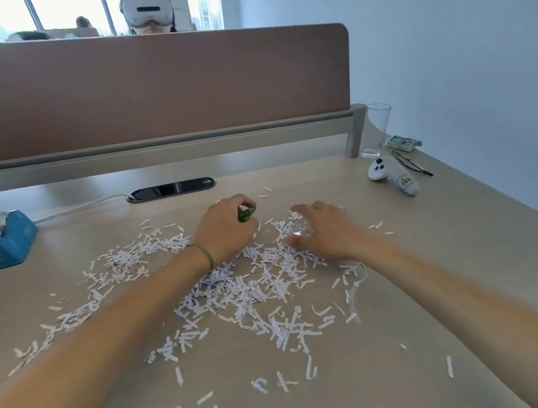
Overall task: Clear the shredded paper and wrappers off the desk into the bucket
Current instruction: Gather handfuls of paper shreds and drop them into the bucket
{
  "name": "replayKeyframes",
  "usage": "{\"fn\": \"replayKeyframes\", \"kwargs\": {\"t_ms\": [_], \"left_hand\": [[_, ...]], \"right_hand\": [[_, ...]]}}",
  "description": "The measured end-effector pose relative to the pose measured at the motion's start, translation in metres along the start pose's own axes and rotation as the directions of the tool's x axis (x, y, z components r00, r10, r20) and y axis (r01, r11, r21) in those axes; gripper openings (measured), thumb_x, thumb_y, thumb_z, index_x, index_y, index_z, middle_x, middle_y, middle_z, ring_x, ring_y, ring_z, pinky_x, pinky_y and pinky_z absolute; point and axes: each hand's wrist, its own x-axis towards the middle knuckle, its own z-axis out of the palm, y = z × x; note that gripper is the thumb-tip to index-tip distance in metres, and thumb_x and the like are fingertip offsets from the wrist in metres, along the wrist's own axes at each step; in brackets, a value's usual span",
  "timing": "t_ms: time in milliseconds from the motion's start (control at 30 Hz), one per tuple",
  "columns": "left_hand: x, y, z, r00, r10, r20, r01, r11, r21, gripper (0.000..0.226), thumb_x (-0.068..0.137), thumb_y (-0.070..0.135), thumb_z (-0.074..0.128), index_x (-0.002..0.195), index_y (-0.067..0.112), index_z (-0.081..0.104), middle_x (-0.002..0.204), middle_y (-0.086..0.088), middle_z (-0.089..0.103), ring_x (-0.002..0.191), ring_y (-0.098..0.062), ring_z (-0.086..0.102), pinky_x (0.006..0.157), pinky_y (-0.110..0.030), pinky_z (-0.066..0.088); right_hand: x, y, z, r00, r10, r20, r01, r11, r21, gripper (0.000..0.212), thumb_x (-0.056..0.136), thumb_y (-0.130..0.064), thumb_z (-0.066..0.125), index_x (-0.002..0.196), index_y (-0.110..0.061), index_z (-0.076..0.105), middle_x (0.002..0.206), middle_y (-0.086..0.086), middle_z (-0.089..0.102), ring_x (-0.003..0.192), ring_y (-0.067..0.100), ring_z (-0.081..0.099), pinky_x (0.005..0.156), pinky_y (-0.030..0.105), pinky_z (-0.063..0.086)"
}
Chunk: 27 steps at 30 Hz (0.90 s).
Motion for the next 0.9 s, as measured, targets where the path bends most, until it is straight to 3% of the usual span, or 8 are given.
{"fn": "replayKeyframes", "kwargs": {"t_ms": [100,233,367,533,633,700,800,900], "left_hand": [[-0.006,-0.003,-0.003,1.0,-0.017,0.004,0.017,1.0,0.005,0.029,0.089,0.023,0.062,0.118,0.026,0.064,0.116,0.002,0.067,0.098,-0.016,0.059,0.086,-0.028,0.049],[-0.014,-0.009,-0.007,0.999,-0.03,0.017,0.03,0.999,0.03,0.028,0.09,0.024,0.062,0.118,0.025,0.064,0.116,0.002,0.067,0.099,-0.017,0.06,0.089,-0.031,0.051],[-0.022,-0.014,-0.008,0.999,-0.047,0.024,0.046,0.998,0.046,0.024,0.09,0.026,0.06,0.114,0.027,0.065,0.116,0.002,0.069,0.101,-0.019,0.062,0.092,-0.037,0.054],[-0.029,-0.011,-0.006,0.998,-0.058,0.032,0.057,0.998,0.023,0.024,0.093,0.024,0.06,0.116,0.022,0.067,0.115,0.0,0.069,0.101,-0.02,0.062,0.09,-0.036,0.054],[-0.033,-0.007,-0.004,0.997,-0.059,0.041,0.058,0.998,0.018,0.023,0.093,0.024,0.059,0.116,0.023,0.066,0.113,0.002,0.068,0.099,-0.018,0.062,0.089,-0.035,0.054],[-0.034,-0.004,-0.003,0.997,-0.055,0.045,0.055,0.998,0.005,0.023,0.093,0.024,0.059,0.116,0.023,0.066,0.111,0.004,0.067,0.099,-0.018,0.061,0.089,-0.035,0.054],[-0.036,-0.002,-0.006,0.998,-0.056,0.027,0.057,0.998,-0.028,0.024,0.092,0.023,0.06,0.115,0.024,0.067,0.108,0.006,0.065,0.1,-0.017,0.061,0.089,-0.033,0.053],[-0.035,-0.002,-0.011,0.998,-0.064,-0.016,0.062,0.994,-0.089,0.023,0.091,0.021,0.061,0.112,0.025,0.067,0.109,0.006,0.065,0.1,-0.015,0.06,0.088,-0.028,0.05]], "right_hand": [[-0.007,-0.004,0.02,0.99,-0.061,-0.129,0.051,0.996,-0.077,0.069,0.091,-0.07,0.043,0.147,-0.029,0.041,0.144,0.008,0.049,0.132,0.03,0.046,0.105,0.047,0.043],[-0.011,-0.005,0.037,0.945,-0.185,-0.27,0.159,0.98,-0.115,0.04,0.094,-0.052,0.047,0.118,-0.022,0.059,0.116,0.003,0.057,0.105,0.026,0.056,0.085,0.039,0.05],[-0.01,-0.006,0.04,0.922,-0.219,-0.319,0.184,0.973,-0.137,0.027,0.097,-0.043,0.047,0.097,-0.017,0.055,0.091,0.002,0.062,0.075,0.028,0.061,0.066,0.037,0.049],[-0.011,-0.008,0.041,0.915,-0.232,-0.329,0.185,0.968,-0.167,0.029,0.099,-0.033,0.046,0.08,-0.012,0.051,0.066,0.009,0.06,0.059,0.032,0.053,0.056,0.037,0.038],[-0.007,-0.007,0.041,0.928,-0.158,-0.336,0.157,0.987,-0.031,0.029,0.096,-0.023,0.049,0.071,-0.01,0.051,0.059,0.01,0.054,0.056,0.032,0.05,0.053,0.035,0.034],[-0.001,-0.006,0.038,0.944,-0.058,-0.326,0.115,0.981,0.159,0.031,0.094,-0.018,0.05,0.064,-0.01,0.05,0.056,0.006,0.051,0.054,0.026,0.047,0.053,0.033,0.031],[0.005,-0.01,0.03,0.95,0.09,-0.299,0.069,0.874,0.481,0.032,0.089,-0.015,0.051,0.058,-0.011,0.047,0.052,0.004,0.044,0.05,0.017,0.035,0.051,0.031,0.027],[0.008,-0.02,0.021,0.948,0.156,-0.276,0.067,0.753,0.655,0.034,0.092,-0.019,0.053,0.061,-0.005,0.051,0.055,0.005,0.044,0.05,0.014,0.035,0.052,0.029,0.029]]}}
